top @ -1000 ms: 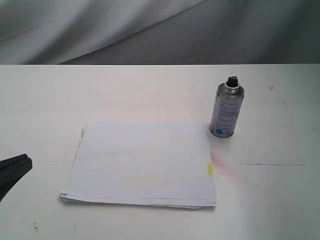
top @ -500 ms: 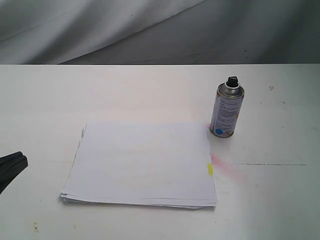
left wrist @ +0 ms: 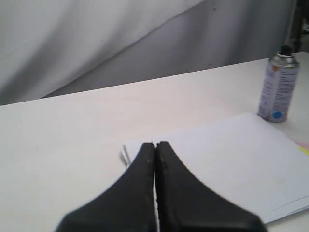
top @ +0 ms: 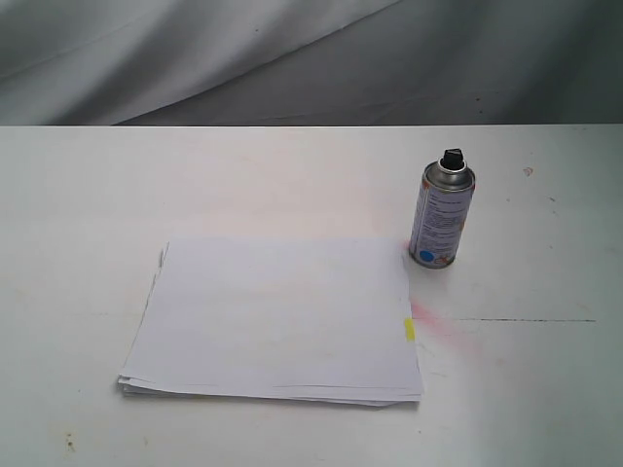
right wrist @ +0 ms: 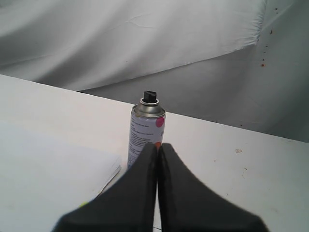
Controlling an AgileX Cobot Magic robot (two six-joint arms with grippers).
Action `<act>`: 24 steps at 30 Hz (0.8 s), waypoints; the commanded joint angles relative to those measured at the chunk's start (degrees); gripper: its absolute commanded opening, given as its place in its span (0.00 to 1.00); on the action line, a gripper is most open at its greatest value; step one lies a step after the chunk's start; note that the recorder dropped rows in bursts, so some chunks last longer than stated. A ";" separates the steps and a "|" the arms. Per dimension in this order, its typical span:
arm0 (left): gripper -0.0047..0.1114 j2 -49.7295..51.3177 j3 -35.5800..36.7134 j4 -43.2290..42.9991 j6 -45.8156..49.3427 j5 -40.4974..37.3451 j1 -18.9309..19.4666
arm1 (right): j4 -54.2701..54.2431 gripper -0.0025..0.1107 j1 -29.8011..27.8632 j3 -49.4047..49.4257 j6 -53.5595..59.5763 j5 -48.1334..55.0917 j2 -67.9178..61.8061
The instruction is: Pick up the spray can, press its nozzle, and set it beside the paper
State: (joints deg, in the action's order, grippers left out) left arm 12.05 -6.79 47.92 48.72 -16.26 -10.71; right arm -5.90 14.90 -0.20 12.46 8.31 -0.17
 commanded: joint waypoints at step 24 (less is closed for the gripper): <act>0.04 -4.91 6.79 -29.14 -33.43 4.27 -0.23 | 0.40 0.02 -0.13 0.20 0.15 -0.28 0.17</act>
State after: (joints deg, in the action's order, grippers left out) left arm 7.46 -0.29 18.95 16.11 -12.96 -10.71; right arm -5.90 14.90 -0.20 12.46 8.31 -0.17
